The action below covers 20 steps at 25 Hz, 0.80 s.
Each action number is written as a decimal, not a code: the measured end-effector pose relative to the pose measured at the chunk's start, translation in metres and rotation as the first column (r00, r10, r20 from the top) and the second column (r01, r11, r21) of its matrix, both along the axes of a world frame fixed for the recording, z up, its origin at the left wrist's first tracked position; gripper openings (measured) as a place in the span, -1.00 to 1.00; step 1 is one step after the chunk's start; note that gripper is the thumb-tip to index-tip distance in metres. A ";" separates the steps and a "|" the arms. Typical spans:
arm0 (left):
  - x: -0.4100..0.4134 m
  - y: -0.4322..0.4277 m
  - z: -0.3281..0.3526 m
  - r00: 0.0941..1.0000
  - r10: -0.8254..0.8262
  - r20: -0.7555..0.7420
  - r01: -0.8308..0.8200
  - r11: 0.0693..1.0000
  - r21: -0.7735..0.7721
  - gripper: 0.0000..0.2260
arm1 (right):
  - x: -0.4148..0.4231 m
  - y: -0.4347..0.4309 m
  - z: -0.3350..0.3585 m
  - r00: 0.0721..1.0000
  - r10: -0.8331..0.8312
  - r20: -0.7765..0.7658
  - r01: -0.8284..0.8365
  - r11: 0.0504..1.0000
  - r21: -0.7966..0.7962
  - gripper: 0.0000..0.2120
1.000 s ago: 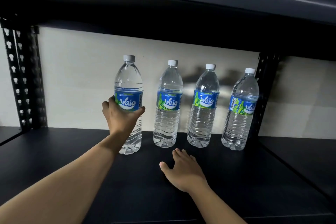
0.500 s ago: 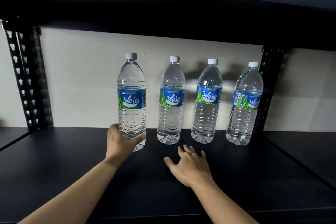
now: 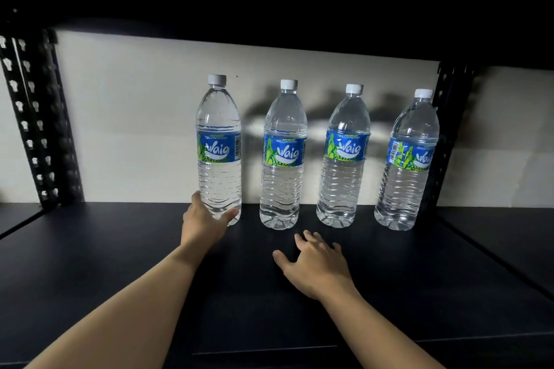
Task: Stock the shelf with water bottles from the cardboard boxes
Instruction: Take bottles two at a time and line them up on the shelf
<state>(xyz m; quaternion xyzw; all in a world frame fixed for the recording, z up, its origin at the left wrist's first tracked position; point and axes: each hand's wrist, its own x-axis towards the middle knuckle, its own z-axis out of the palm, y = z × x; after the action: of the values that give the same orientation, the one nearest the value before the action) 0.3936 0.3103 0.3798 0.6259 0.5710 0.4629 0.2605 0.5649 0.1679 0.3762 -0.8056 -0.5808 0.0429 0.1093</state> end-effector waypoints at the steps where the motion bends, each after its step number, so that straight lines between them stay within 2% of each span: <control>1: 0.000 0.001 0.000 1.000 -0.003 0.003 0.003 1.000 0.004 -0.31 | 0.000 0.000 0.000 1.000 -0.001 -0.002 0.002 1.000 0.003 -0.23; 13: -0.004 -0.003 -0.001 0.999 0.013 0.038 -0.012 1.000 -0.017 -0.33 | 0.000 0.000 0.001 1.000 -0.002 -0.001 0.002 1.000 -0.003 -0.24; 20: -0.010 -0.018 -0.002 0.996 0.011 -0.089 -0.022 0.993 -0.117 -0.18 | -0.001 -0.001 0.001 1.000 -0.010 -0.017 0.010 1.000 0.025 -0.26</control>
<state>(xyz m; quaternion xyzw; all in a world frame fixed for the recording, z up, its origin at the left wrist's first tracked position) 0.3838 0.2920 0.3776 0.6244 0.6134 0.4025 0.2679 0.5634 0.1668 0.3767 -0.8067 -0.5762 0.0417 0.1247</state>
